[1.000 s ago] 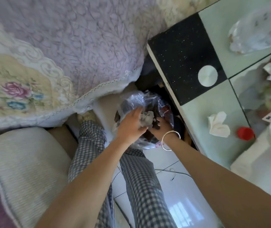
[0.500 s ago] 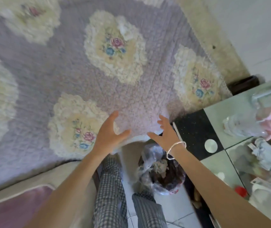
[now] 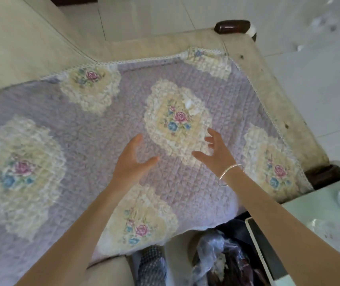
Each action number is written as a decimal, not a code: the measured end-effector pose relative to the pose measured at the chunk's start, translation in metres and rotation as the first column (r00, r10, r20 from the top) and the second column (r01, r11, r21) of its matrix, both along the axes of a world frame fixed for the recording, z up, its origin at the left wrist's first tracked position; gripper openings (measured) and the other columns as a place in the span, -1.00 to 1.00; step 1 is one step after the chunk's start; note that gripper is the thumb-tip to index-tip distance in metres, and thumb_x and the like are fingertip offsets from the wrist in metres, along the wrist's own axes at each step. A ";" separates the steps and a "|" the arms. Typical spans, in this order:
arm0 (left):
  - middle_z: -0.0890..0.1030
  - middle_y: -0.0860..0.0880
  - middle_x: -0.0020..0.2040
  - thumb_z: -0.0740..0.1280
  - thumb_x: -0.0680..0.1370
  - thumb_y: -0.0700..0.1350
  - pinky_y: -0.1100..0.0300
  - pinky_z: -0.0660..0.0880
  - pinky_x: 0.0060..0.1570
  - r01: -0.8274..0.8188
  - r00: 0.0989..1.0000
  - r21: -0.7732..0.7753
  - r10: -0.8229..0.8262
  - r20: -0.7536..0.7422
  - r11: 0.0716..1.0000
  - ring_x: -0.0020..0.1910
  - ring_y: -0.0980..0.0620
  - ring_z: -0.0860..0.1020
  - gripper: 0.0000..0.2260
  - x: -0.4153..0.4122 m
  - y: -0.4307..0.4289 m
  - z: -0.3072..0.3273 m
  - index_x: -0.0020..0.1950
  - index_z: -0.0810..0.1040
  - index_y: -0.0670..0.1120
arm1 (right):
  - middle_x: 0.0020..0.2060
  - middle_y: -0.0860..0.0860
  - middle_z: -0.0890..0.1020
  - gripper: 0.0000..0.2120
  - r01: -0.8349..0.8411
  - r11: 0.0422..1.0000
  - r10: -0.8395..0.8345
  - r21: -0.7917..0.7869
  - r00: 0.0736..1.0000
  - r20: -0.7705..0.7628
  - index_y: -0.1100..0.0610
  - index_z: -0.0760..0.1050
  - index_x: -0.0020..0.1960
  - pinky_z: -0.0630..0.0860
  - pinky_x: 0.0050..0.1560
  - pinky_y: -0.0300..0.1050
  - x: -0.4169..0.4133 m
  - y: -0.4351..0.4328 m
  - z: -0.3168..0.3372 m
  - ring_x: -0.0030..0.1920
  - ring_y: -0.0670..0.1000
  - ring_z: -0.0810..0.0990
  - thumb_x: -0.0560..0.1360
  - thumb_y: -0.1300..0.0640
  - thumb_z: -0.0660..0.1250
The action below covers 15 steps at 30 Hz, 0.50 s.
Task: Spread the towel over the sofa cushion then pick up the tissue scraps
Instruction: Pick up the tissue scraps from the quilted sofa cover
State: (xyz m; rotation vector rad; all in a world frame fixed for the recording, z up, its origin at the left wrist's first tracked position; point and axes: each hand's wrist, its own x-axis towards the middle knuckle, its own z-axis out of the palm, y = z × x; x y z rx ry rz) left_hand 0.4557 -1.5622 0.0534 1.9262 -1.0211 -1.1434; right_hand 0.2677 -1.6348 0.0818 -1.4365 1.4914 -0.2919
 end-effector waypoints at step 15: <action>0.28 0.06 0.46 0.42 0.46 -0.03 0.22 0.16 0.35 0.166 0.986 -0.018 -0.166 -0.015 0.986 0.44 0.12 0.24 -0.34 0.031 -0.129 -0.052 0.48 0.18 0.01 | 0.44 0.14 0.27 -0.23 0.102 0.995 -0.102 -0.002 0.994 -0.039 0.09 0.00 0.51 0.24 0.41 0.00 0.030 -0.117 -0.049 0.44 0.11 0.26 0.46 0.20 0.37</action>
